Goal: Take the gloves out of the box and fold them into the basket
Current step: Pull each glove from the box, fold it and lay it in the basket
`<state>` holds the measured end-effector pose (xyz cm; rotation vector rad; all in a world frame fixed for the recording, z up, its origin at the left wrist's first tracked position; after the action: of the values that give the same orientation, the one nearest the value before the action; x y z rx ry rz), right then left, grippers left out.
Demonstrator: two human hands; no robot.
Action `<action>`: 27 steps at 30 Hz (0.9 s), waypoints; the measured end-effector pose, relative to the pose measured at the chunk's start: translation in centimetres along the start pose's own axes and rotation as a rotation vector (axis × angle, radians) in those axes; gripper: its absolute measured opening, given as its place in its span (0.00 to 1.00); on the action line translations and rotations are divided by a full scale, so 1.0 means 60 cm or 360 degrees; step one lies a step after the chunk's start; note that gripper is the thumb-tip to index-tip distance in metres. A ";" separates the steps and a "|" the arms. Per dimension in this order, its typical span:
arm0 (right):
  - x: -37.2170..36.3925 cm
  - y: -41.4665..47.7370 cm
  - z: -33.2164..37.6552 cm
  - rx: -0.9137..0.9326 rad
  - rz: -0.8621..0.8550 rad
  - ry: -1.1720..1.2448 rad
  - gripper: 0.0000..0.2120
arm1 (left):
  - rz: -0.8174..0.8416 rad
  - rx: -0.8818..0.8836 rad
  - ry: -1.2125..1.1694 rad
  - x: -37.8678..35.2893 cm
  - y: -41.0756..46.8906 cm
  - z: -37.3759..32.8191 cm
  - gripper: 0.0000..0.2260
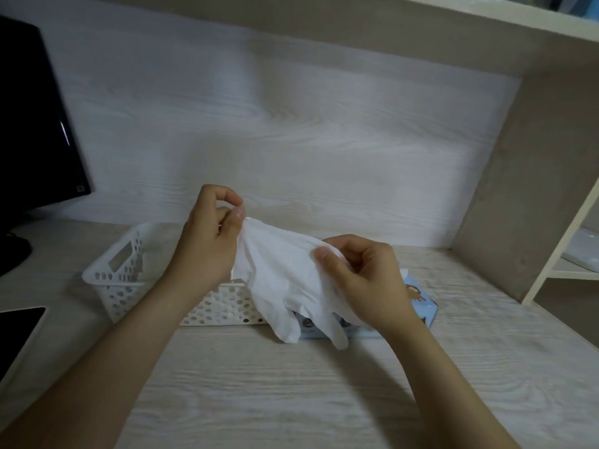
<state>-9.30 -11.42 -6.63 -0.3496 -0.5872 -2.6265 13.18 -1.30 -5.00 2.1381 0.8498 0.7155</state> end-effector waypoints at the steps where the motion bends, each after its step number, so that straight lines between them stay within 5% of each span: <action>1: -0.006 0.004 0.002 0.0048 -0.0069 -0.0122 0.04 | 0.0000 0.0060 -0.0030 0.001 0.001 0.003 0.02; 6: -0.041 0.027 0.027 0.0121 -0.0446 -0.0687 0.07 | -0.0094 0.0156 -0.0074 0.012 0.008 0.006 0.09; 12: -0.088 0.046 0.075 0.0278 -0.0636 -0.1261 0.13 | 0.0011 0.0009 0.0395 0.048 0.019 0.011 0.20; 19: -0.136 0.106 0.102 0.0269 -0.0394 -0.1399 0.22 | 0.0021 0.0237 0.0567 0.106 0.035 0.045 0.16; 23: -0.164 0.142 0.114 0.0065 0.0021 -0.1191 0.21 | 0.0017 0.0313 0.0616 0.130 0.042 0.069 0.17; 27: -0.188 0.175 0.109 0.0024 0.0113 -0.1200 0.18 | 0.0101 0.0383 0.0791 0.139 0.044 0.089 0.14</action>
<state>6.34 -13.17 -0.95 -1.3499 -0.7945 -2.3619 23.04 1.33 -4.23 2.2377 1.1778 1.2655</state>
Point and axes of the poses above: each hand's wrist, its own y-axis towards the middle knuckle, its own x-axis out of the back of the hand, z = x × y, the point moved 1 cm from there along y, towards the middle knuckle, and after that the axes turned 13 degrees about -x, right-handed, at the moved point
